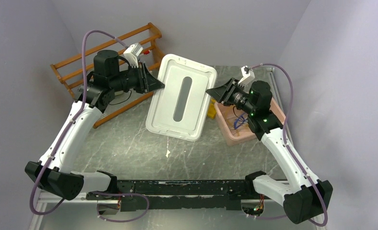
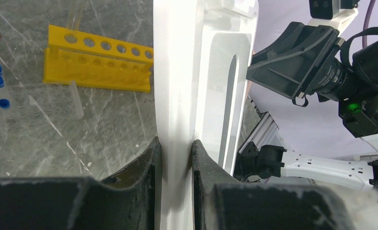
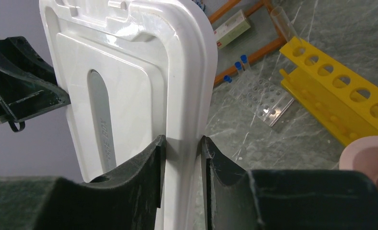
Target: Organize the chemistry lab equipment
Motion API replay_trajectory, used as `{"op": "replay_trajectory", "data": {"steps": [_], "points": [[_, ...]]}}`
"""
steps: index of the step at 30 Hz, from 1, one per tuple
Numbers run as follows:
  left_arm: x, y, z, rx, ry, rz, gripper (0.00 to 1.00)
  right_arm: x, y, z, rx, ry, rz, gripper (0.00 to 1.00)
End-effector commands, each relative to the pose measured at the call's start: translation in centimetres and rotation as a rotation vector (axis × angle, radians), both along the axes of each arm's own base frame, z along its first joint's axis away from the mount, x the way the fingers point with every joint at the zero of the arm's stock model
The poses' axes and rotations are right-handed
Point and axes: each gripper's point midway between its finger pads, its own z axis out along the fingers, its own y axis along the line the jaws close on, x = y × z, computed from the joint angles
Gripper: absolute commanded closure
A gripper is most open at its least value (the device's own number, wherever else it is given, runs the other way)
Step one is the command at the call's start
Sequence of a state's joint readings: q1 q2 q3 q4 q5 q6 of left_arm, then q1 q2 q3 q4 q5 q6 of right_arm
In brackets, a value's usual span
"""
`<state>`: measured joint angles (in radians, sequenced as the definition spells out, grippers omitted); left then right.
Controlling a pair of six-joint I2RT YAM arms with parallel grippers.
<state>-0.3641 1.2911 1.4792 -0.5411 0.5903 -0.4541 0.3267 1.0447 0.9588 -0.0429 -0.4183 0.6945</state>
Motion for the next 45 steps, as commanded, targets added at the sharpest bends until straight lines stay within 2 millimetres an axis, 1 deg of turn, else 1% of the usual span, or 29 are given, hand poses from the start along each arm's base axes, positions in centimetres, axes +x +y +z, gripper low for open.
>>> {"op": "replay_trajectory", "data": {"steps": [1,3,6,8,9,10,11,13,15,17,20,24,27,28,30,34,37,40,45], "points": [[0.9,-1.3,1.4,-0.052,-0.036,-0.031,0.94,-2.2,1.4,3.9,0.073,-0.1,0.106,0.88],[1.2,-1.4,1.0,-0.047,-0.031,-0.031,0.81,-1.6,0.7,4.1,0.066,-0.096,0.047,0.91],[1.7,-1.5,0.4,-0.039,-0.022,-0.022,0.6,-0.7,-0.9,4.1,0.055,-0.074,-0.069,0.95],[2.1,-1.4,-0.1,-0.032,-0.02,-0.008,0.49,-0.2,-2.0,4.3,0.055,-0.064,-0.142,1.0],[2.3,-1.3,-0.4,-0.016,-0.018,0.003,0.43,0.2,-2.6,4.2,0.052,-0.048,-0.187,1.0],[2.8,-0.8,-0.8,0.018,-0.023,0.035,0.38,0.6,-3.4,4.2,0.05,-0.035,-0.241,1.0],[3.5,0.1,-0.6,0.064,-0.044,0.082,0.34,0.9,-4.2,4.1,0.044,-0.021,-0.29,1.0],[4.7,2.1,-1.0,0.161,-0.065,0.188,0.29,1.3,-5.8,4.0,0.041,-0.003,-0.387,1.0],[5.1,3.5,-1.1,0.218,-0.09,0.256,0.24,1.6,-7.4,4.1,0.036,0.005,-0.478,1.0],[5.2,4.7,-1.4,0.25,-0.101,0.309,0.2,1.8,-8.9,3.7,0.029,0.023,-0.562,1.0],[4.9,5.4,-1.5,0.263,-0.115,0.335,0.18,1.9,-11.4,2.9,-0.005,0.051,-0.694,1.0],[4.2,5.1,-2.4,0.26,-0.105,0.298,0.19,1.4,-15.4,1.4,-0.073,0.111,-0.892,1.0],[3.4,4.0,-3.4,0.219,-0.082,0.245,0.2,0.5,-18.5,0.7,-0.119,0.141,-1.041,1.0],[3.1,3.5,-4.1,0.2,-0.064,0.216,0.2,0.3,-19.4,0.5,-0.135,0.148,-1.079,1.0],[2.4,2.3,-4.9,0.15,-0.031,0.157,0.22,-0.2,-20.9,-0.2,-0.167,0.182,-1.143,1.0],[1.6,0.4,-6.1,0.081,0.029,0.068,0.25,-1.4,-23.3,-1.8,-0.216,0.244,-1.224,1.0],[1.2,-0.4,-6.7,0.057,0.043,0.034,0.26,-2.6,-25.3,-3.2,-0.269,0.284,-1.294,1.0],[1.3,-0.5,-7.5,0.074,0.043,0.029,0.26,-3.2,-26.5,-5.1,-0.3,0.34,-1.316,1.0],[1.3,-0.3,-9.4,0.108,0.063,0.026,0.27,-4.1,-28.3,-7.6,-0.303,0.417,-1.351,1.0]]}}
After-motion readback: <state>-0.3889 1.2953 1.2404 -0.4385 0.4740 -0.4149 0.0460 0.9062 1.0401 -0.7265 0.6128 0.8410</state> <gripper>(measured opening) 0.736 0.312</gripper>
